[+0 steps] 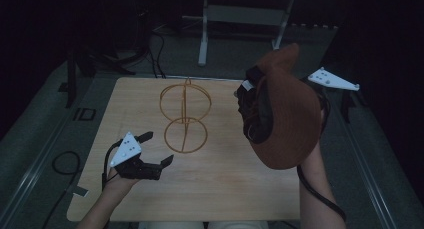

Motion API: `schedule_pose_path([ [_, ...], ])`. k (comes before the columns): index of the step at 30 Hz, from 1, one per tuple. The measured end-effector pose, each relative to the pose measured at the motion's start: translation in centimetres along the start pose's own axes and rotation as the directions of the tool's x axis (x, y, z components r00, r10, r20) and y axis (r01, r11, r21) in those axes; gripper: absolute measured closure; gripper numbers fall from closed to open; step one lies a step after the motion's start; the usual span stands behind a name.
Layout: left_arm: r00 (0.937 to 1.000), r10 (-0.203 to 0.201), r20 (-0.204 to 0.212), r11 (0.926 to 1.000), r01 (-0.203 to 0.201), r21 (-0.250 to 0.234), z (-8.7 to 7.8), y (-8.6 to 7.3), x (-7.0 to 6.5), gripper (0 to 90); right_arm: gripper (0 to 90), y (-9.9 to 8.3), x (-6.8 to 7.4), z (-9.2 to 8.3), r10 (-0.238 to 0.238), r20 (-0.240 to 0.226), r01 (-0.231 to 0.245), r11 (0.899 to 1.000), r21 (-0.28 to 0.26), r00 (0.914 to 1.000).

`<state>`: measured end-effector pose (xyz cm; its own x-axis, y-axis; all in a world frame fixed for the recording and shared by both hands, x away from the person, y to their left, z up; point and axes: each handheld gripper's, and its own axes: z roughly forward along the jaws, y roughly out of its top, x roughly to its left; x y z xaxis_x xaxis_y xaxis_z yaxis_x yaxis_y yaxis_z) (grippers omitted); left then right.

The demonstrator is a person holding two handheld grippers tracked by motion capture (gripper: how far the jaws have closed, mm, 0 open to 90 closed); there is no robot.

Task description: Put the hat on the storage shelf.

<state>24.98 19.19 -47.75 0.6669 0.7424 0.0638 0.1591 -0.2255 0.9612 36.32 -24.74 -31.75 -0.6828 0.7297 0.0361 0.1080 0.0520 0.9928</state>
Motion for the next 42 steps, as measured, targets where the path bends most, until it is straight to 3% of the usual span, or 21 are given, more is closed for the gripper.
schedule_pose_path([
  [2, 0.9998, 0.009, -0.015, 0.9998, -0.009, 0.017, -0.3, -1.5, -0.1, 3.7, 87.7, 0.3, 0.0, 0.7, -0.002, 0.001, 0.002, 1.000, 0.002, 1.0000],
  [3, 0.9998, 0.009, -0.015, 0.9998, -0.009, 0.017, -0.3, -1.5, -0.1, 3.6, 87.7, 0.3, 0.0, 0.7, -0.002, 0.001, 0.002, 1.000, 0.002, 1.0000],
  [4, 0.9997, -0.002, -0.026, 0.9993, 0.003, 0.036, -0.6, -2.9, -0.1, 3.6, 87.7, 0.6, 0.1, 1.1, -0.003, 0.005, 0.003, 1.000, 0.003, 1.0000],
  [9, 0.9973, -0.028, -0.067, 0.9978, 0.032, 0.058, -1.3, -5.7, 0.0, 3.7, 87.7, 1.7, 0.6, 3.3, -0.015, 0.005, 0.015, 1.000, 0.010, 0.9999],
  [15, 0.9923, -0.061, -0.108, 0.9973, 0.065, 0.035, -2.4, -7.7, 0.1, 3.7, 87.7, 2.7, 1.5, 5.8, -0.034, 0.007, 0.034, 0.999, 0.019, 0.9994],
  [21, 0.9873, -0.088, -0.132, 0.9959, 0.090, 0.010, -3.4, -8.5, 0.3, 3.7, 87.7, 2.7, 2.7, 8.6, -0.058, 0.008, 0.058, 0.997, 0.049, 0.9983],
  [28, 0.9871, -0.082, -0.138, 0.9963, 0.084, 0.014, -3.6, -9.0, 0.5, 3.7, 87.7, 3.1, 4.0, 12.0, -0.101, 0.033, 0.098, 0.990, 0.104, 0.9943],
  [33, 0.9862, -0.084, -0.142, 0.9964, 0.085, 0.002, -3.9, -9.0, 0.8, 3.7, 87.5, 4.1, 5.7, 14.2, -0.122, 0.026, 0.118, 0.986, 0.120, 0.9922],
  [39, 0.9828, -0.101, -0.155, 0.9949, 0.101, -0.007, -4.2, -9.3, 1.1, 3.7, 87.4, 3.8, 8.5, 16.7, -0.139, -0.055, 0.145, 0.977, 0.156, 0.9888],
  [42, 0.9820, -0.109, -0.154, 0.9940, 0.109, -0.013, -4.3, -9.4, 1.3, 3.7, 87.4, 3.2, 9.6, 17.8, -0.121, -0.105, 0.139, 0.974, 0.178, 0.9870],
])
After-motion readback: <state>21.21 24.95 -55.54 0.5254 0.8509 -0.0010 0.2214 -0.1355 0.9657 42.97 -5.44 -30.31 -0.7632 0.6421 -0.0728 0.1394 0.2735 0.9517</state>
